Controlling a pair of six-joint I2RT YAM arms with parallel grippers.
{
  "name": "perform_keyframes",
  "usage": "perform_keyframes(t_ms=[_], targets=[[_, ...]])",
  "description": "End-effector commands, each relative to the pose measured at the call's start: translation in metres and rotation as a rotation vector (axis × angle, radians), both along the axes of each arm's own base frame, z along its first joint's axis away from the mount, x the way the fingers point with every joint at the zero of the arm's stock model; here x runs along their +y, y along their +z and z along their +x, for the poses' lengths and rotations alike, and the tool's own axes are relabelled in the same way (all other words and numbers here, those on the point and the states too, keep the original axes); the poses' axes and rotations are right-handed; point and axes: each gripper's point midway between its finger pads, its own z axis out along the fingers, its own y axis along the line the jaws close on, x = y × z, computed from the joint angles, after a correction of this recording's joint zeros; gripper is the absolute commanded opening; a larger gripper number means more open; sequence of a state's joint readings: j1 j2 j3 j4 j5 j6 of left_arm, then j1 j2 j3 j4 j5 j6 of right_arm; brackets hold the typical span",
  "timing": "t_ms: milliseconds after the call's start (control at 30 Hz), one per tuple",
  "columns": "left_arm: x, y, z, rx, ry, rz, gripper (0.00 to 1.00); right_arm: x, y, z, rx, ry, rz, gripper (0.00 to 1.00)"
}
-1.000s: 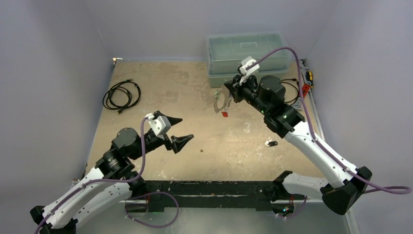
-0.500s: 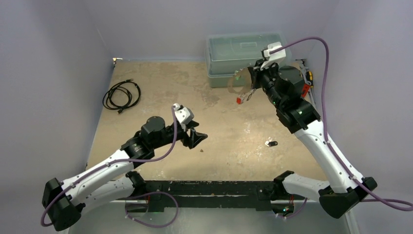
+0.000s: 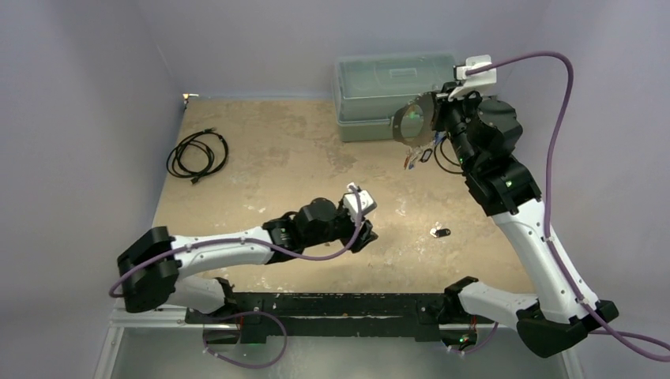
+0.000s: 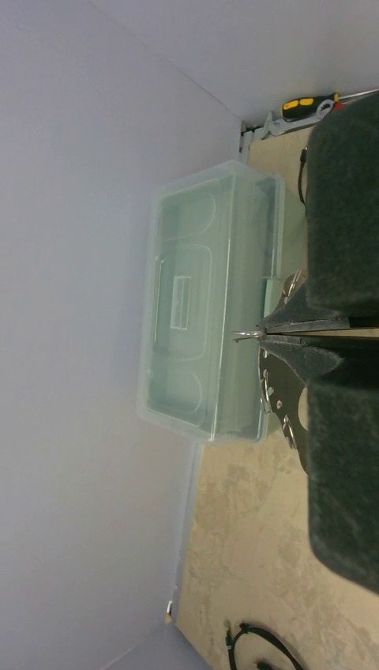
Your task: Put the keys on the keyring
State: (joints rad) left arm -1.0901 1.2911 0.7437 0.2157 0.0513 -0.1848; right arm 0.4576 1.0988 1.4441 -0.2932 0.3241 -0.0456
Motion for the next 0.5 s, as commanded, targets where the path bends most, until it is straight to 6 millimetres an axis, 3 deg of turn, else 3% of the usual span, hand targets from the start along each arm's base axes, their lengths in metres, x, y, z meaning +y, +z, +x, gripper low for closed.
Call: perform_keyframes(t_ms=[0,467], targets=[[-0.045,0.03,0.017,-0.054,0.101,-0.097,0.55,-0.017,0.052,-0.016,-0.131,-0.044,0.057,0.0],[-0.168,-0.045,0.023,0.101,0.148,0.073,0.41,-0.027,0.075,-0.036,-0.17,-0.045,0.077,0.0]])
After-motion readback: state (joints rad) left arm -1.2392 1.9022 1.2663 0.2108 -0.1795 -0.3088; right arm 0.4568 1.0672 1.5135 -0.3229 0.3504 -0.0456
